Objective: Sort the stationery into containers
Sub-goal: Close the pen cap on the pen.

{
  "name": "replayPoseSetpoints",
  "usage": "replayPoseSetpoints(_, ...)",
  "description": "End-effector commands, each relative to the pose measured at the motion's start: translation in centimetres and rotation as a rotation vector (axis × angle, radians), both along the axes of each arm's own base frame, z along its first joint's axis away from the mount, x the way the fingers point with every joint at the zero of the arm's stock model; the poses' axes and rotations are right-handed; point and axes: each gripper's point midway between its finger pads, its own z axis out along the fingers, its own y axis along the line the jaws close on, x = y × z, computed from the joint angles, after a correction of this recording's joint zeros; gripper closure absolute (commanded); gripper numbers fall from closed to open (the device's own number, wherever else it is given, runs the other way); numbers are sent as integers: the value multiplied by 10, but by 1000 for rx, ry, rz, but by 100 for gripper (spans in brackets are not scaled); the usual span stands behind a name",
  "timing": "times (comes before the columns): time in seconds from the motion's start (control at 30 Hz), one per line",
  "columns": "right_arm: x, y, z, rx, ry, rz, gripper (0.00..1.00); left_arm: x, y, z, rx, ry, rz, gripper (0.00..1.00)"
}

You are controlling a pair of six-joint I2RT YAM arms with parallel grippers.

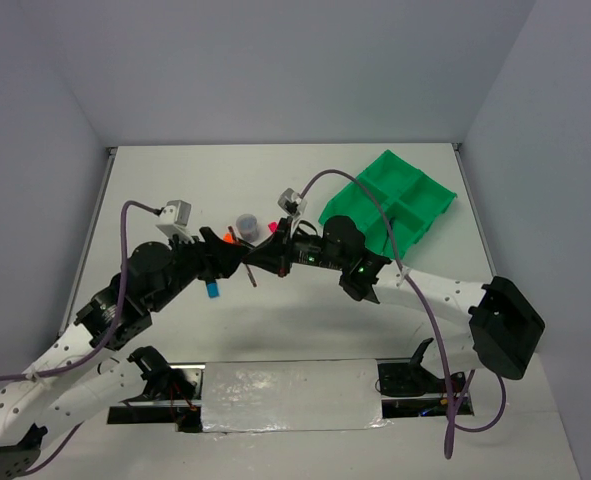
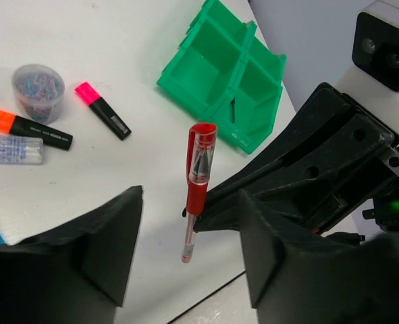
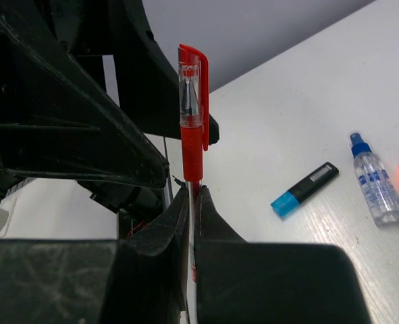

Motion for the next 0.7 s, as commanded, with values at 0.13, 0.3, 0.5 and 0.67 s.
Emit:
replayPoseSetpoints(0.13, -8, 0, 32, 67, -78, -15, 100, -9, 9, 48, -29, -106, -10, 11)
replayPoseSetpoints(0.3, -11, -2, 34, 73, -43, -22, 100, -10, 24, 65, -23, -149, 41, 2)
replayPoseSetpoints(0.5, -27, 2, 40, 88, -31, 26, 100, -8, 19, 73, -23, -185, 20, 13)
replayPoseSetpoints(0.67, -34, 3, 41, 96, -16, 50, 100, -4, 17, 68, -11, -186, 23, 19)
